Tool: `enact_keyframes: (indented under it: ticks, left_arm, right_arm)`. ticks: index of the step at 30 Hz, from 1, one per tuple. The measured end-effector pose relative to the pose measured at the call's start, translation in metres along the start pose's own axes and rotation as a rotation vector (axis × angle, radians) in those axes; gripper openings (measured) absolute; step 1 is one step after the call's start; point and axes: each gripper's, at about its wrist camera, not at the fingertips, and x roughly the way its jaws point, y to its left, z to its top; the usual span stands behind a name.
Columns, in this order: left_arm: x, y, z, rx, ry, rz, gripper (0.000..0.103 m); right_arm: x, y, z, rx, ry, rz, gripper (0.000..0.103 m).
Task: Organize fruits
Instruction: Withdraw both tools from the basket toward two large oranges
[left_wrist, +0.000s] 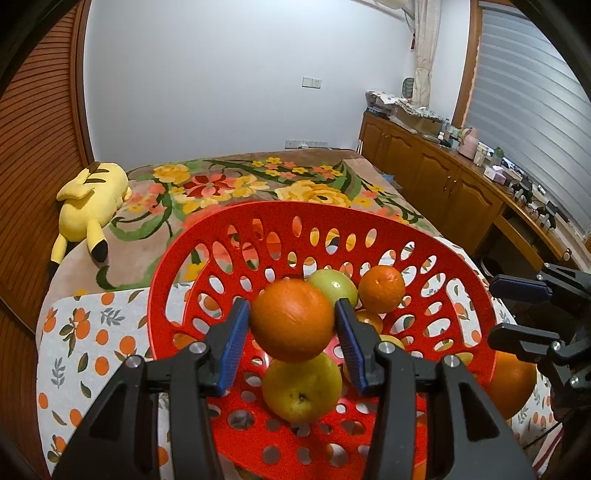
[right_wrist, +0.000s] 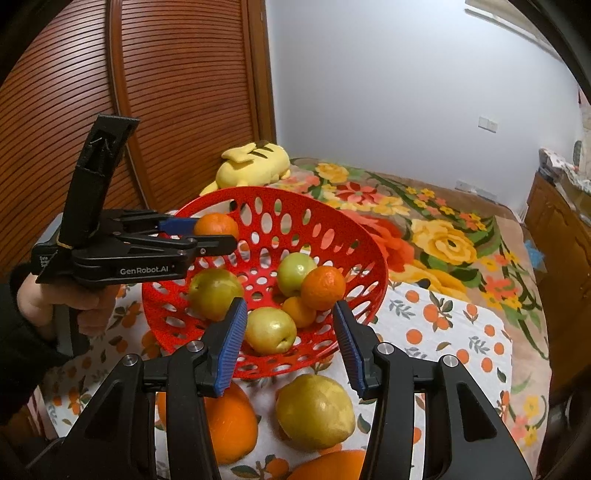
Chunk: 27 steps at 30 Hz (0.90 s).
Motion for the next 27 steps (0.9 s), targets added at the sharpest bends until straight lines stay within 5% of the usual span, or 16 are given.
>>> enact_keyframes:
  ticks: [27]
  left_arm:
    - [-0.084, -0.045, -0.067, 0.039, -0.070, -0.057, 0.056]
  right_arm:
    - [-0.074, 0.000, -0.076, 0.125, -0.049, -0.134, 0.067]
